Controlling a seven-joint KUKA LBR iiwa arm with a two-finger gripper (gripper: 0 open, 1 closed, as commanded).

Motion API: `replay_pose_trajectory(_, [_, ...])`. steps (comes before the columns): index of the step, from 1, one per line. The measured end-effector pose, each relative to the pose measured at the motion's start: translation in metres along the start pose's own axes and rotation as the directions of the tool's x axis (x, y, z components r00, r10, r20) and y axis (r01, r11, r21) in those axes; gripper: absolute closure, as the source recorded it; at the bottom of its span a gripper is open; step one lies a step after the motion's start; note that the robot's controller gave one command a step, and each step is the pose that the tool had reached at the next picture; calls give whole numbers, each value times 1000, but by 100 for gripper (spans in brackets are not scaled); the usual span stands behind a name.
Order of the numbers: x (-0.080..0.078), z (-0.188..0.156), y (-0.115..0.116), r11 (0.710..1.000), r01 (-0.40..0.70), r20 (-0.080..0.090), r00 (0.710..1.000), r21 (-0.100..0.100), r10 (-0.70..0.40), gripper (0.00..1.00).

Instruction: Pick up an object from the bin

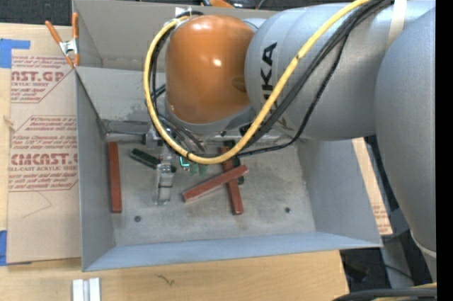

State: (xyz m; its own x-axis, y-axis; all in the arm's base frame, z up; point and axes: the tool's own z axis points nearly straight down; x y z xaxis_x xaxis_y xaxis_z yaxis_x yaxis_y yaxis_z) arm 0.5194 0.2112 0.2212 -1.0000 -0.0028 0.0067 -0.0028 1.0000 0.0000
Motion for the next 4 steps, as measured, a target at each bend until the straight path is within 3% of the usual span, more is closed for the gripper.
replay_pose_trajectory(1, [-37, 143, -50, 891, 453, 5, 891, 2, -453, 0])
replay_pose_trajectory(2, [-45, 145, -149, 842, 539, 9, 842, 7, -539, 0])
replay_pose_trajectory(3, [-45, 144, -144, 840, 542, 14, 840, 4, -542, 100])
replay_pose_trajectory(4, [-6, 149, -185, 535, 845, 11, 535, 10, -845, 100])
